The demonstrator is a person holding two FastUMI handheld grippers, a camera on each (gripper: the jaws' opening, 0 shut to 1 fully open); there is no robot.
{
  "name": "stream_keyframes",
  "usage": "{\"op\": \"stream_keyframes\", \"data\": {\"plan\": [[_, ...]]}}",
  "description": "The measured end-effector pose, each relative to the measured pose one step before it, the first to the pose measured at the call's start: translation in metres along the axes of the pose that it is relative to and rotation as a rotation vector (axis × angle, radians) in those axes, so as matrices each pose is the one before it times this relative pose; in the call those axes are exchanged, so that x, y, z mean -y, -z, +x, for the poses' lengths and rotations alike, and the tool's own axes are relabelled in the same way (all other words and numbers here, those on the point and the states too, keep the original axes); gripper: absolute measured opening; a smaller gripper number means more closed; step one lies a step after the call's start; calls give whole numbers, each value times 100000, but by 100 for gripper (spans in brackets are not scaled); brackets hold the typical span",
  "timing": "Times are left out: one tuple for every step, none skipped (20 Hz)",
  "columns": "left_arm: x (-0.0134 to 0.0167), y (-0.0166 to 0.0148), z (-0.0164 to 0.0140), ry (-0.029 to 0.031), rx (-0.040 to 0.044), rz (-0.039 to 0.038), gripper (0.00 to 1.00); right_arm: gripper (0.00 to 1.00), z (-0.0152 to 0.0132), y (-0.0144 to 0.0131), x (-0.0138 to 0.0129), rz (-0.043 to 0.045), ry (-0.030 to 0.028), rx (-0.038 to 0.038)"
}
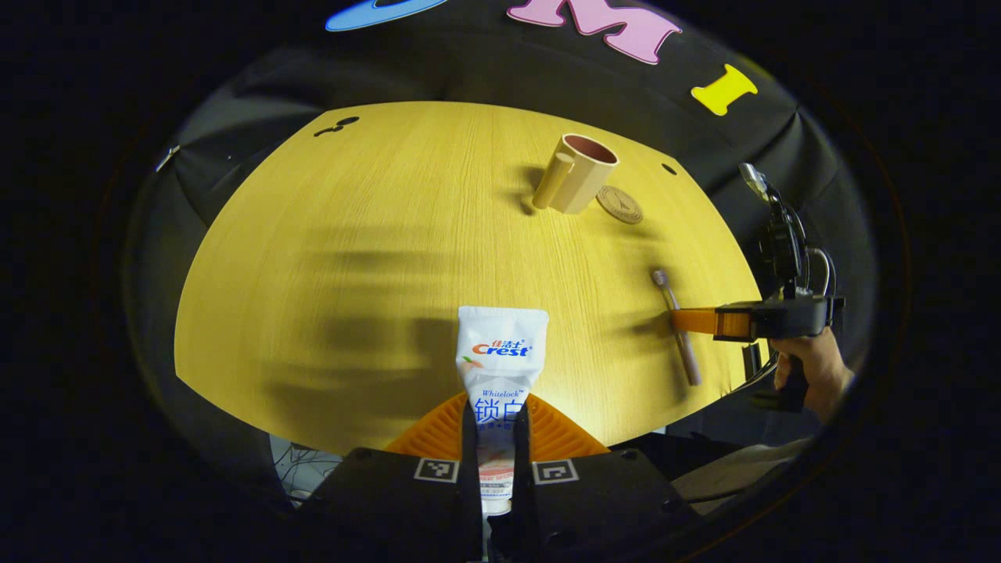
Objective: Put the toothbrush and toothpaste on the desktop into the cup, then pick up the cup and place it on the coaster on the desktop.
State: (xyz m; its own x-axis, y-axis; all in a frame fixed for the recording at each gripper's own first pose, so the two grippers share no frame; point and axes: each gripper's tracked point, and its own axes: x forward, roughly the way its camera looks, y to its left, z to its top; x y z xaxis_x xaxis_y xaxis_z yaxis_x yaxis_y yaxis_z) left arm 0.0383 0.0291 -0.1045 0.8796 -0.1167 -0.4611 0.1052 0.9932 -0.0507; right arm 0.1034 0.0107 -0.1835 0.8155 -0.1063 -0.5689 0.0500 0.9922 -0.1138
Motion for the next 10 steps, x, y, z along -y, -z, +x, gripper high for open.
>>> {"op": "stream_keyframes", "data": {"plan": [[351, -891, -330, 1096, 2907, -105, 20, 5, -826, -842, -248, 2198, -3597, 5176], [447, -1116, -336, 1145, 3419, -208, 20, 5, -811, -1129, -419, 1160, -4227, 5388], [500, -1064, -323, 1137, 3537, 151, 19, 5, -976, -1013, -503, 67, -3912, 5003], [497, -1428, -264, 1068, 3759, 753, 19, 5, -940, -1169, -569, -433, -3839, 4534], [504, -1387, -233, 850, 3909, 1073, 19, 5, -940, -994, -509, 33, -3962, 4892], [440, -1627, -130, 728, 4175, 1079, 19, 5, -686, -835, -457, 943, -2934, 3010], [530, -1651, 96, 653, 4112, 489, 20, 5, -775, -696, -387, 1551, -2977, 2828], [541, -1796, 235, 831, 4161, -437, 20, 5, -625, -830, -612, 1608, -2919, 2313], [702, -1739, 291, 1410, 3965, -971, 20, 5, -451, -538, -395, 1120, -2305, 1514], [799, -1633, 492, 1499, 3925, -1092, 20, 5, -537, -604, -454, 411, -2061, 1028]]}}
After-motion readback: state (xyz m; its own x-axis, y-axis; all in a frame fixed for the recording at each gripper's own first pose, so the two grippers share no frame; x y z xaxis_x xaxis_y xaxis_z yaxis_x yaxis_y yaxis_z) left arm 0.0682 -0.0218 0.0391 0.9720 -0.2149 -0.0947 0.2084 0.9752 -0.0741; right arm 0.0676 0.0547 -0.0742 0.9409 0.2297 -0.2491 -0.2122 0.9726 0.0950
